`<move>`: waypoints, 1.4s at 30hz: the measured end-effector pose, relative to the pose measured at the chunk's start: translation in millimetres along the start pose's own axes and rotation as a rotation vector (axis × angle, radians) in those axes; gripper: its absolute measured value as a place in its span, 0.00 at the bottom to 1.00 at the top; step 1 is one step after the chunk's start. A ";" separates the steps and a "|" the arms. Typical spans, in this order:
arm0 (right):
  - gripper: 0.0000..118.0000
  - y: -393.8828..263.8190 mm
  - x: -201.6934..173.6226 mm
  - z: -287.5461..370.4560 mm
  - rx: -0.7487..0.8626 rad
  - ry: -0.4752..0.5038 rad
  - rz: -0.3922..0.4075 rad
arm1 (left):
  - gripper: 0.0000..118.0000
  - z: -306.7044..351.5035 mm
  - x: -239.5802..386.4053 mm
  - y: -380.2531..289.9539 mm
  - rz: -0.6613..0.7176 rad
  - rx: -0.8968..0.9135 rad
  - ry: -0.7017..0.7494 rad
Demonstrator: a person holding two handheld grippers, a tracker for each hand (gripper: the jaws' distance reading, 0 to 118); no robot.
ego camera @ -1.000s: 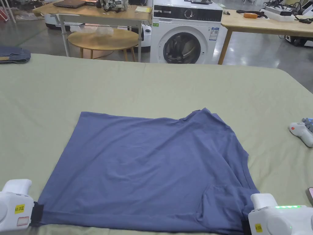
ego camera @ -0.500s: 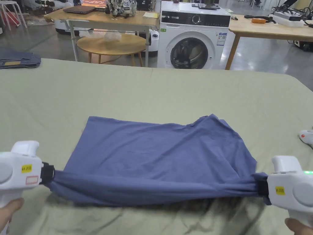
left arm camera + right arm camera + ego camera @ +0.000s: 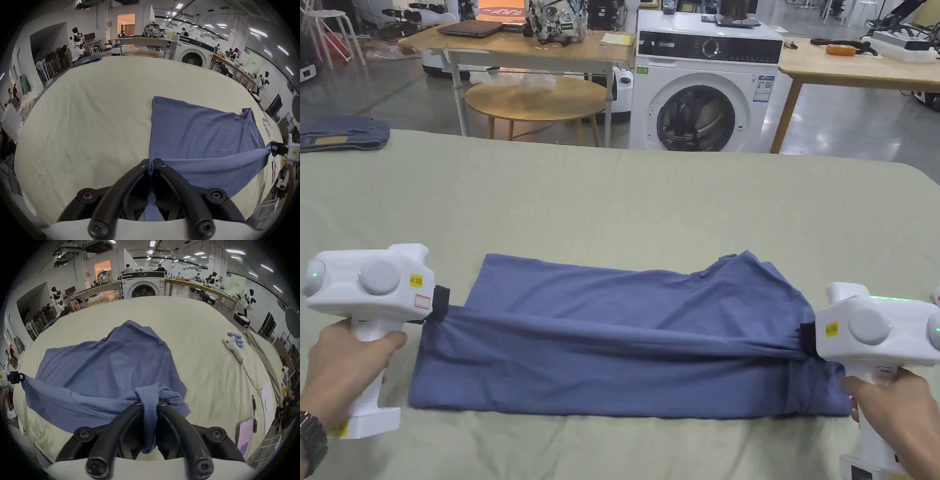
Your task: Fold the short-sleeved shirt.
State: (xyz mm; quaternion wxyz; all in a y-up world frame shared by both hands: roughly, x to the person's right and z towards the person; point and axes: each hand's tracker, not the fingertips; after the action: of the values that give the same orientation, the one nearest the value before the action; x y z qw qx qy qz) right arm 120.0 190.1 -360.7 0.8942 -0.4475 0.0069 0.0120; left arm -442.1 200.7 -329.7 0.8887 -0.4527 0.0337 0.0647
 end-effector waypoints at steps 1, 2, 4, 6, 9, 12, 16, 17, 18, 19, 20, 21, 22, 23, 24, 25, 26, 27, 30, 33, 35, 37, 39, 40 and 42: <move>0.07 2.6 -2.0 -5.7 -0.008 -0.012 0.011 | 0.00 -4.7 1.8 0.7 -0.011 -0.011 0.006; 0.07 5.1 -4.4 -12.1 -0.019 -0.022 0.019 | 0.00 -10.4 3.3 1.8 -0.016 -0.015 0.010; 0.07 7.4 -7.5 -22.8 -0.030 -0.035 0.037 | 0.00 -19.8 5.3 3.2 -0.018 -0.031 0.013; 0.08 7.8 -11.7 -32.7 -0.050 -0.055 0.060 | 0.00 -28.5 7.6 3.0 -0.019 -0.046 0.011; 0.18 6.2 -11.5 -42.1 -0.043 -0.080 0.084 | 0.05 -34.9 11.9 -2.1 -0.049 -0.053 0.037; 0.48 2.9 -10.5 -34.4 0.009 -0.099 0.084 | 0.30 -32.7 13.4 -8.7 -0.083 -0.047 0.046; 0.57 2.1 -7.5 -16.2 0.113 -0.074 0.058 | 0.38 -16.3 14.7 -13.8 -0.045 0.003 0.016; 0.57 1.5 -8.7 -9.3 0.147 -0.068 0.058 | 0.38 -10.7 15.3 -14.5 -0.031 0.025 -0.006; 0.57 0.3 -10.9 -1.2 0.188 -0.065 0.059 | 0.38 -3.5 16.9 -16.4 -0.022 0.049 -0.027; 0.57 -1.1 -13.8 5.8 0.218 -0.070 0.063 | 0.38 3.0 18.9 -18.3 -0.021 0.073 -0.038; 0.57 -3.2 -15.4 9.4 0.253 -0.068 0.067 | 0.38 12.4 21.9 -22.0 -0.027 0.113 -0.052; 0.57 -6.0 -18.4 16.5 0.282 -0.060 0.066 | 0.38 20.8 25.0 -25.1 -0.030 0.155 -0.063; 0.57 -8.5 -21.4 22.8 0.303 -0.048 0.063 | 0.38 28.5 27.8 -28.9 -0.033 0.192 -0.072; 0.57 -12.6 -25.2 30.2 0.329 -0.037 0.060 | 0.38 37.6 31.3 -34.0 -0.033 0.230 -0.073; 0.57 -18.0 -37.6 42.6 0.359 -0.039 0.056 | 0.37 45.7 34.8 -39.0 -0.030 0.273 -0.069; 0.56 -22.0 -42.5 48.9 0.386 -0.043 0.053 | 0.30 50.9 37.3 -42.6 -0.033 0.304 -0.065; 0.56 -27.1 -46.8 55.0 0.416 -0.041 0.050 | 0.21 56.9 40.6 -47.1 -0.035 0.330 -0.052; 0.53 -31.8 -51.1 60.7 0.444 -0.034 0.047 | 0.11 63.1 44.0 -52.0 -0.032 0.359 -0.040; 0.22 -45.7 -63.5 65.0 0.498 -0.038 0.052 | 0.00 77.6 51.4 -64.3 -0.040 0.408 -0.031; 0.03 -60.4 -75.1 80.3 0.537 -0.013 0.052 | 0.00 92.6 53.6 -76.3 -0.032 0.441 -0.030; 0.00 -67.6 -79.7 87.4 0.556 0.002 0.049 | 0.00 98.5 53.1 -82.1 -0.022 0.448 -0.027; 0.00 -72.4 -83.4 93.4 0.560 0.023 0.038 | 0.00 100.1 50.4 -87.4 -0.027 0.424 -0.022; 0.00 -76.5 -84.7 97.3 0.556 0.050 0.029 | 0.00 95.6 44.1 -91.6 -0.033 0.360 -0.016; 0.00 -78.0 -85.1 98.9 0.556 0.051 0.024 | 0.00 91.6 39.0 -92.0 -0.028 0.323 -0.027; 0.00 -81.0 -85.2 100.1 0.547 0.056 0.017 | 0.00 81.1 27.1 -93.0 -0.010 0.257 -0.036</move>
State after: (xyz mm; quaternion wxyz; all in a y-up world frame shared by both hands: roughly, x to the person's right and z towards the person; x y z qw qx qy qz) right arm 37.2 220.4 -234.0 0.9812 -0.1892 0.0383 0.0046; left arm -401.6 214.4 -210.8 0.9402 -0.3339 0.0237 0.0633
